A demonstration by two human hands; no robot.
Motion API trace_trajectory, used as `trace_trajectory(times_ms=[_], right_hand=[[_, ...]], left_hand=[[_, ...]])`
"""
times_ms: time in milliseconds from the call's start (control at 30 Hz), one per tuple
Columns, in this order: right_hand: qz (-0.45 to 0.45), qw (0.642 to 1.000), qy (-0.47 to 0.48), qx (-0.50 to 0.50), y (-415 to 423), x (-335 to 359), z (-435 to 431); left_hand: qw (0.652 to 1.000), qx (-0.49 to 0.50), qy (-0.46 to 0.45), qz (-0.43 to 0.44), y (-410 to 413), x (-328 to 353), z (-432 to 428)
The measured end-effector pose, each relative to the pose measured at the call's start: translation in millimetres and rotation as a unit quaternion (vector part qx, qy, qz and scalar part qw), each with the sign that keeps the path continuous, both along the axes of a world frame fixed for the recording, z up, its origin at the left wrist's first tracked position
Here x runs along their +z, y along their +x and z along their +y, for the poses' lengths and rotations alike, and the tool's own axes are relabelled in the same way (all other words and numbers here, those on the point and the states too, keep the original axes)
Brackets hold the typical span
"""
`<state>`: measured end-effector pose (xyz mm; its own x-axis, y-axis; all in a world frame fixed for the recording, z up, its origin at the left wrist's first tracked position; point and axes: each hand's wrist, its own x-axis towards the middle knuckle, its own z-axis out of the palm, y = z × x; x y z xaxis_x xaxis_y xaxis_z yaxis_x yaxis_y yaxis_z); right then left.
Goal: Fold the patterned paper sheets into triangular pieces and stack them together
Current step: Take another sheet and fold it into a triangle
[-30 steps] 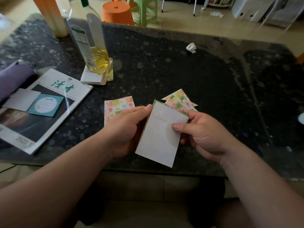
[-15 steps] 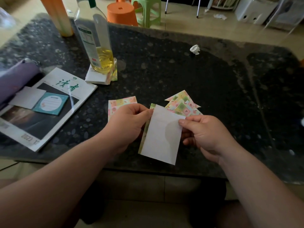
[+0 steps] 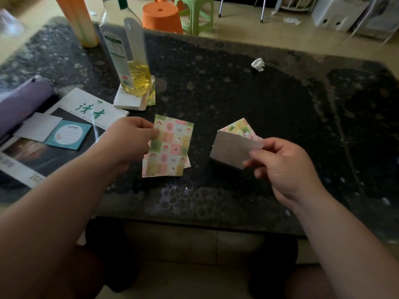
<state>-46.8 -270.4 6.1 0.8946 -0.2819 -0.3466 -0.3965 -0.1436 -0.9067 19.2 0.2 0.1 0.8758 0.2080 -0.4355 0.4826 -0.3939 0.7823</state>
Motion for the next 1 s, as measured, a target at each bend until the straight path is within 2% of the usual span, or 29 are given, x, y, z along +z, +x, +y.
trace_trajectory(times_ms=[100,200,300,367,400,500,567,633,733,833,933,1000], right_hand=[[-0.042,0.996,0.071,0.041,-5,-1,0],[-0.057,0.991,0.062,0.101,-10,-2,-4],[-0.055,0.987,0.026,0.151,-15,-3,-9],[-0.063,0.985,0.034,0.158,-18,-2,-11],[-0.066,0.984,0.045,0.16,-20,-1,-12],[-0.06,0.983,0.073,0.161,-22,2,-13],[-0.05,0.982,0.071,0.168,-23,3,-12],[-0.037,0.979,0.039,0.198,-24,2,-11],[-0.018,0.971,-0.004,0.238,-23,0,-11],[-0.002,0.983,-0.046,0.179,-21,-5,-10],[0.029,0.994,-0.049,0.098,-17,-9,-9],[0.054,0.993,-0.05,0.091,-13,-9,-9]], left_hand=[[0.999,0.031,0.024,0.008,6,-6,12],[0.996,0.058,0.07,0.023,7,-10,21],[0.989,0.044,0.128,-0.062,-2,-4,15],[0.993,0.005,0.079,-0.092,-12,0,1],[0.997,-0.023,0.023,-0.071,-18,2,-8],[0.979,-0.092,-0.159,0.089,-36,-4,-31],[0.956,-0.124,-0.212,0.162,-44,-14,-41],[0.948,-0.138,-0.233,0.167,-48,-22,-49],[0.957,-0.126,-0.222,0.137,-45,-26,-54],[0.962,-0.12,-0.208,0.133,-44,-27,-57],[0.964,-0.147,-0.179,0.126,-49,-27,-63],[0.965,-0.172,-0.157,0.121,-50,-27,-68]])
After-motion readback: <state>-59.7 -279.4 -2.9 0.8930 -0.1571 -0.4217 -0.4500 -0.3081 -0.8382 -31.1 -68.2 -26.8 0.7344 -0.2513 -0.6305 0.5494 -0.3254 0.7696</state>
